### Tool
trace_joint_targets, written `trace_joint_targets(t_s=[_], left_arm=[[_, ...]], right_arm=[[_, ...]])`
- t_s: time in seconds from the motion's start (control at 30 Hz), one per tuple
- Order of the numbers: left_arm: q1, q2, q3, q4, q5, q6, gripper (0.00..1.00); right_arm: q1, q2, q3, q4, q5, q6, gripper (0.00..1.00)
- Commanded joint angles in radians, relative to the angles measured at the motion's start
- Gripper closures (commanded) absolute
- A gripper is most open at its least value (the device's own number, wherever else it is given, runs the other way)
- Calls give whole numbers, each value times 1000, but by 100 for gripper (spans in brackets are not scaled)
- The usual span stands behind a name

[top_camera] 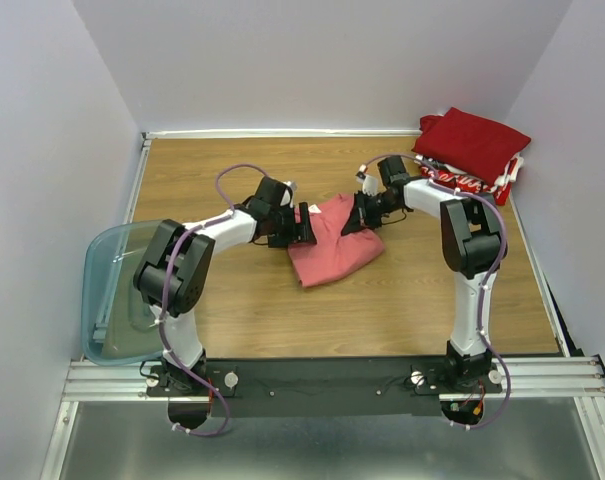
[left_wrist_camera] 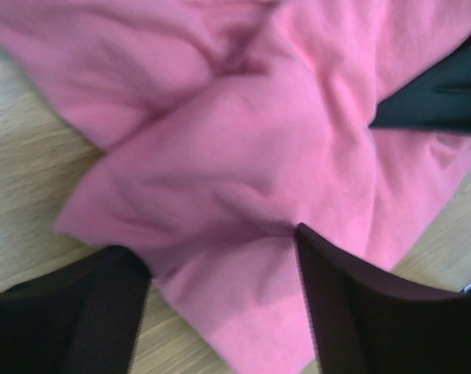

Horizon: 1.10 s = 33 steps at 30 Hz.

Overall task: Fold and stack the t-shirts
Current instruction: Neatly place the folded tshirt to the corner

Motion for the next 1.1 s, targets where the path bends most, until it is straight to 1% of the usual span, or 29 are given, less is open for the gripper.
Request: trace_joint_targets(t_s=[0.0, 0.1, 0.27, 0.3, 0.4, 0.53, 0.57, 0.63, 0.67, 0.83, 0.9, 1.0, 1.07], left_arm=[[18, -11, 37, -106, -44, 42, 11], [36, -45, 65, -134, -45, 58, 8], [90, -114, 94, -162, -41, 93, 7], [97, -126, 92, -163, -33, 98, 7], [119, -140, 82, -156, -6, 114, 7], [131, -161, 53, -139, 22, 125, 7], [134, -169, 45, -130, 27, 127, 7], [136, -183, 16, -113, 42, 128, 7], [136, -186, 3, -107, 47, 127, 7], [136, -204, -95, -53, 76, 95, 7], [136, -208, -139, -27, 77, 84, 7], [136, -208, -167, -15, 74, 67, 7], [136, -208, -184, -19, 65, 52, 7]], right_arm=[[6, -50, 77, -8, 150, 30, 99], [8, -73, 143, -24, 221, 40, 99], [6, -92, 275, -104, 451, 19, 99], [6, -90, 320, -115, 480, 16, 99], [5, -79, 387, -152, 574, 2, 99], [0, -21, 522, -207, 665, -29, 99], [-1, 12, 592, -218, 683, -39, 99], [-9, 42, 656, -241, 721, -49, 99], [-12, 62, 711, -247, 729, -55, 99], [-55, 155, 858, -262, 809, -78, 99], [-89, 184, 929, -262, 806, -81, 99], [-124, 246, 1015, -261, 778, -101, 99], [-155, 292, 1101, -259, 748, -113, 99]])
